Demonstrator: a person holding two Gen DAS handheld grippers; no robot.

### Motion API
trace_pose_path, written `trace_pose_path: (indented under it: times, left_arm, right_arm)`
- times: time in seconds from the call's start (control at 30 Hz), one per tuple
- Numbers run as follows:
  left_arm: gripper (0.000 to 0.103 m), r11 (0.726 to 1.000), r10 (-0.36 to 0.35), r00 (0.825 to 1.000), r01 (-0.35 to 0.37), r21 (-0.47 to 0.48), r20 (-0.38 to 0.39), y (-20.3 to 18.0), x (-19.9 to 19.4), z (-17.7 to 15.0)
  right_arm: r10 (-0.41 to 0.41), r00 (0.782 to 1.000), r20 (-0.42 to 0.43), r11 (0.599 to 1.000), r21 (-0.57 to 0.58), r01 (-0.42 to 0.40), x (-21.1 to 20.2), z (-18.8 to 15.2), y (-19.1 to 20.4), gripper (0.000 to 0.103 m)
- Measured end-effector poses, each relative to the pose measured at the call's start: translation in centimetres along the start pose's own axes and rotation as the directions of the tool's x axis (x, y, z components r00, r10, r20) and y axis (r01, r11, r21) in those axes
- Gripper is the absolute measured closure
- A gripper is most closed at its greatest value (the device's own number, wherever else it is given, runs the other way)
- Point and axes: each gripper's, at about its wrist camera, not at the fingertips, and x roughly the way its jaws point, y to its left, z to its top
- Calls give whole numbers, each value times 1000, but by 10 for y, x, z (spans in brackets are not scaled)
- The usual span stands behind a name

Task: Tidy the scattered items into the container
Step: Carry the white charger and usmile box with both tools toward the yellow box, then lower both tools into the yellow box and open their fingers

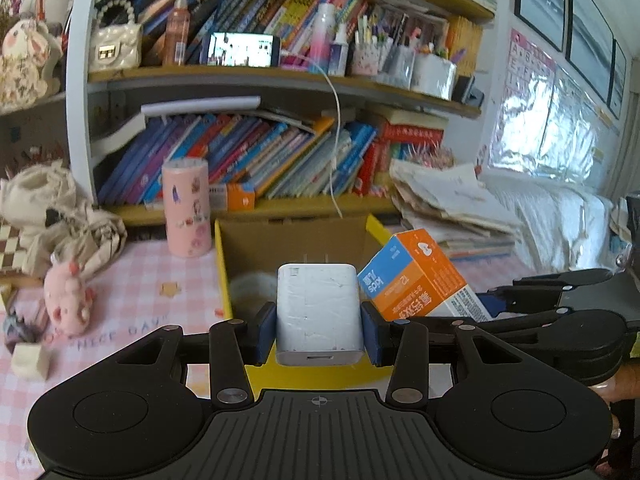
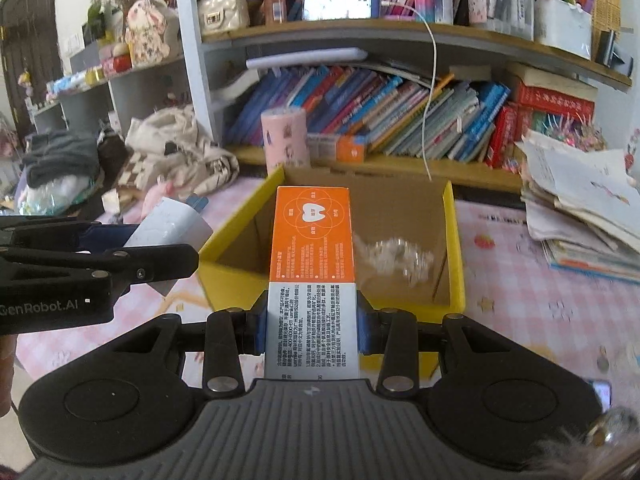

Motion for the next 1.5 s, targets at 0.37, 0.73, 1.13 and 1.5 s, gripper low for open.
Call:
trace_pose_path:
  times: [0.37,0.73,1.13,1.5]
  left_arm:
    - [61,998,50,999,-51,41,11,-4,43,39]
    - [61,993,93,994,-89,83,-48,-1,102,56]
    - [61,990,100,972,-75,119,-212,2,157,31]
    - [60,974,108,935,-31,226,-337,-6,182,15]
  right_arm:
    - [37,997,61,999,-23,-36,35,49,-34,66]
    - [40,998,38,999,-29,-39,92,82,-63,66]
    - [29,983,-182,992,-115,-51,175,66,-74,66]
    - [37,943,-331,963,-240,-122,224,72,-67,66]
